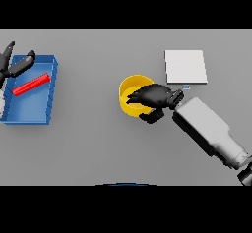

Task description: Pick up the red beaker and tilt it to pour out 1 green nut into yellow bowl. Pick up the yellow bowl and place it on the metallic measuring scale.

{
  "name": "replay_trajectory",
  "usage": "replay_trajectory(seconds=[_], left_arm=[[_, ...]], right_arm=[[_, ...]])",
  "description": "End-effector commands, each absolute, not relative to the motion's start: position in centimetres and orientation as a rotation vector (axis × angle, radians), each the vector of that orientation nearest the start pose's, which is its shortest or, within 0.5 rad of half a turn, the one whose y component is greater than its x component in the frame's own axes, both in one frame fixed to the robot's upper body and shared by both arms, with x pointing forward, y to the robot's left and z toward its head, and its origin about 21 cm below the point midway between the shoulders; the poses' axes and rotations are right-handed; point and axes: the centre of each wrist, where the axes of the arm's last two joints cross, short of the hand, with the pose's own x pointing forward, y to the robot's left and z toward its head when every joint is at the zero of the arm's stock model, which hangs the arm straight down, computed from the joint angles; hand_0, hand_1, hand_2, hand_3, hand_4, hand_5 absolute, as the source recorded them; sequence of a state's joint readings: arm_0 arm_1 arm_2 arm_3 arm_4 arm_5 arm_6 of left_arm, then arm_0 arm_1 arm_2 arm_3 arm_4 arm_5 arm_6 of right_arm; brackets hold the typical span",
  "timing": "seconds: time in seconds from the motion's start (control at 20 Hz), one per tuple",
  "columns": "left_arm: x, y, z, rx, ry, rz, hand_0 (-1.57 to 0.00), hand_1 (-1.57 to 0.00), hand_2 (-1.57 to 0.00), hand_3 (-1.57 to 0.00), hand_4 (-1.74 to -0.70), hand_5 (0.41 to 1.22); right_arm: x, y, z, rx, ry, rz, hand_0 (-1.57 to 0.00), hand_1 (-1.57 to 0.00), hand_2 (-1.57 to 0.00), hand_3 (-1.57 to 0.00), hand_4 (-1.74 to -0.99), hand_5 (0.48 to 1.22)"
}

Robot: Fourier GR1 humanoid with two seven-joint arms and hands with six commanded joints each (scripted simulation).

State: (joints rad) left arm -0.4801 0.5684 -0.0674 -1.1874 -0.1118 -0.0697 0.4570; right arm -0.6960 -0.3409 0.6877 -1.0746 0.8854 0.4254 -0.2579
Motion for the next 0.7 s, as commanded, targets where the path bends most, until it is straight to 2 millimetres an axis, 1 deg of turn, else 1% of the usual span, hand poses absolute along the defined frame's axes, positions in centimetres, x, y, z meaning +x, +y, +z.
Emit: replay_trajectory(seconds=[0.0, 0.05, 0.1, 0.2, 0.25, 0.3, 0.4, 0.45, 0.5, 0.55, 0.6, 0.65], left_arm=[[36.0, 33.2, 10.3, 0.588, -1.129, -0.471, 0.0, 0.0, 0.0, 0.0, -0.79, 0.71], [35.9, 33.1, 10.2, 0.576, -1.14, -0.473, 0.0, 0.0, 0.0, 0.0, -0.79, 0.71], [35.9, 33.3, 10.2, 0.574, -1.137, -0.469, 0.0, 0.0, 0.0, 0.0, -0.79, 0.71], [36.0, 33.5, 10.5, 0.574, -1.13, -0.466, 0.0, 0.0, 0.0, 0.0, -0.79, 0.707], [36.0, 33.6, 10.2, 0.579, -1.131, -0.469, 0.0, 0.0, 0.0, 0.0, -0.79, 0.709], [36.1, 33.7, 10.3, 0.581, -1.129, -0.471, 0.0, 0.0, 0.0, 0.0, -0.78, 0.712], [36.2, 33.4, 10.4, 0.577, -1.133, -0.475, 0.0, 0.0, 0.0, 0.0, -0.78, 0.71], [36.1, 33.1, 10.1, 0.577, -1.132, -0.482, 0.0, 0.0, 0.0, 0.0, -0.78, 0.71], [36.2, 33.1, 10.4, 0.572, -1.132, -0.476, 0.0, 0.0, 0.0, 0.0, -0.78, 0.712], [36.0, 33.3, 10.3, 0.57, -1.139, -0.48, 0.0, 0.0, 0.0, 0.0, -0.79, 0.707], [35.9, 33.4, 10.3, 0.572, -1.134, -0.475, 0.0, 0.0, 0.0, 0.0, -0.79, 0.704], [36.0, 33.1, 10.2, 0.577, -1.129, -0.472, 0.0, 0.0, 0.0, 0.0, -0.78, 0.703]], right_arm=[[35.8, -13.4, 4.0, -0.306, -1.235, 2.123, -0.45, -0.41, -0.35, -0.32, -1.363, 0.957], [36.0, -13.4, 4.3, -0.312, -1.236, 2.124, -0.68, -0.64, -0.59, -0.57, -1.435, 1.01], [36.0, -13.4, 4.2, -0.299, -1.245, 2.127, -0.86, -0.83, -0.79, -0.68, -1.492, 1.052], [35.8, -13.8, 4.3, -0.278, -1.249, 2.141, -1.11, -1.09, -1.07, -0.88, -1.578, 1.113], [35.9, -13.9, 4.4, -0.27, -1.241, 2.139, -1.21, -1.19, -1.13, -0.97, -1.611, 1.135], [36.0, -13.8, 4.6, -0.27, -1.234, 2.13, -1.28, -1.27, -1.19, -1.03, -1.637, 1.152], [36.0, -13.8, 4.9, -0.268, -1.207, 2.125, -1.38, -1.38, -1.29, -1.11, -1.674, 1.177], [35.8, -13.9, 5.2, -0.263, -1.204, 2.127, -1.42, -1.41, -1.32, -1.13, -1.688, 1.186], [35.8, -13.6, 5.4, -0.268, -1.203, 2.133, -1.45, -1.45, -1.33, -1.17, -1.698, 1.193], [35.6, -13.6, 5.3, -0.265, -1.213, 2.124, -1.48, -1.47, -1.35, -1.19, -1.707, 1.198], [35.7, -14.2, 5.4, -0.261, -1.22, 2.124, -1.49, -1.49, -1.36, -1.2, -1.714, 1.203], [35.7, -14.0, 5.7, -0.29, -1.222, 2.113, -1.51, -1.51, -1.39, -1.2, -1.719, 1.207]])
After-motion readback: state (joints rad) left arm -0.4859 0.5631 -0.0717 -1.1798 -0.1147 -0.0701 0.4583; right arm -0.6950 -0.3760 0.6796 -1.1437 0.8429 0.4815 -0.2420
